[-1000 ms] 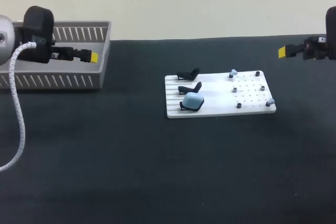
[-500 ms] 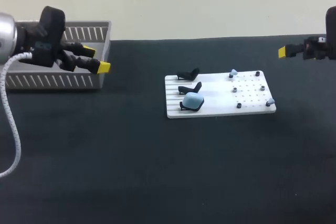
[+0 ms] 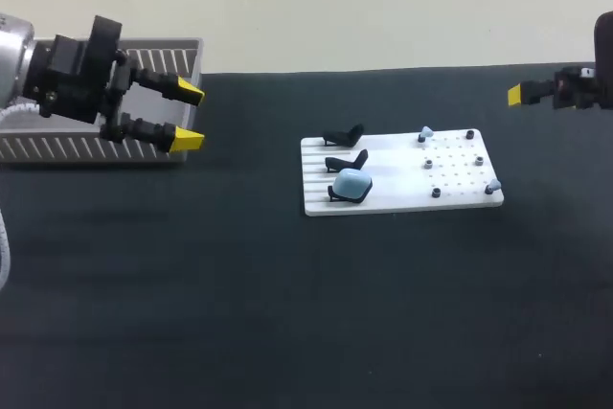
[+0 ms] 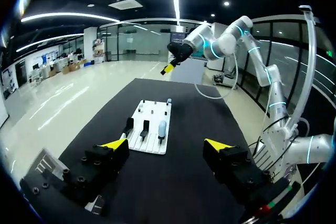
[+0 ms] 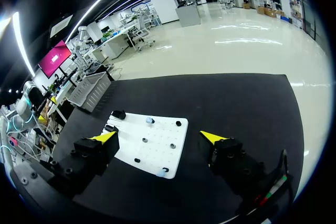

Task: Pick up each earbud case from the left stands, insert the matching earbuds, close the lid, and place the case in the box.

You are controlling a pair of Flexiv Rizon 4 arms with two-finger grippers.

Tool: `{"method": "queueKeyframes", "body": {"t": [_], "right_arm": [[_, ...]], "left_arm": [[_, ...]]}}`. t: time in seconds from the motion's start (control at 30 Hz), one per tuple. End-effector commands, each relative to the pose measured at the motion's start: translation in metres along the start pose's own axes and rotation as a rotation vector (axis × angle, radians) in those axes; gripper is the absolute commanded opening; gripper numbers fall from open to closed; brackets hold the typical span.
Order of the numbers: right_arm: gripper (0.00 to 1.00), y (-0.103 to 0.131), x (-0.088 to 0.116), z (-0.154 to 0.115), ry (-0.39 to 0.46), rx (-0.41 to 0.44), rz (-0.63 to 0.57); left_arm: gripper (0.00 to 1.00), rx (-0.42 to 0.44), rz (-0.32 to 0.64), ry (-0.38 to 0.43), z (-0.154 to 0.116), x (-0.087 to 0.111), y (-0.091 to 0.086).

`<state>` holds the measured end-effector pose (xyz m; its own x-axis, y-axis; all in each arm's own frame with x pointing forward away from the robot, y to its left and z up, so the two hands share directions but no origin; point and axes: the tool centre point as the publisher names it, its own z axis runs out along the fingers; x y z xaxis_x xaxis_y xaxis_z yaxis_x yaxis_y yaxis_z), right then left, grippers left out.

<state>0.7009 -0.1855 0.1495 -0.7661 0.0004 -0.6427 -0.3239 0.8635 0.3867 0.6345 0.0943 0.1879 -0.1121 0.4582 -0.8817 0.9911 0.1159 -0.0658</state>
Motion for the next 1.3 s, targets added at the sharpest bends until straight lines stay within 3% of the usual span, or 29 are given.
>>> {"method": "queueKeyframes", "body": {"t": [0.03, 0.23, 0.47, 0.67, 0.97, 1.3], "right_arm": [[1.00, 0.000, 0.000, 0.000, 0.000, 0.000, 0.000], [1.00, 0.000, 0.000, 0.000, 0.000, 0.000, 0.000], [1.00, 0.000, 0.000, 0.000, 0.000, 0.000, 0.000], [1.00, 0.000, 0.000, 0.000, 0.000, 0.000, 0.000], [1.00, 0.000, 0.000, 0.000, 0.000, 0.000, 0.000], [1.00, 0.000, 0.000, 0.000, 0.000, 0.000, 0.000]], "left_arm": [[1.00, 0.087, 0.002, -0.005, 0.000, 0.002, 0.006], [1.00, 0.087, 0.002, -0.005, 0.000, 0.002, 0.006], [1.00, 0.126, 0.030, -0.055, 0.029, 0.015, 0.003], [1.00, 0.114, 0.040, -0.006, 0.057, 0.024, 0.004], [1.00, 0.182, 0.028, 0.000, 0.096, 0.029, 0.007], [1.00, 0.220, 0.011, 0.035, 0.122, 0.036, 0.004]]}}
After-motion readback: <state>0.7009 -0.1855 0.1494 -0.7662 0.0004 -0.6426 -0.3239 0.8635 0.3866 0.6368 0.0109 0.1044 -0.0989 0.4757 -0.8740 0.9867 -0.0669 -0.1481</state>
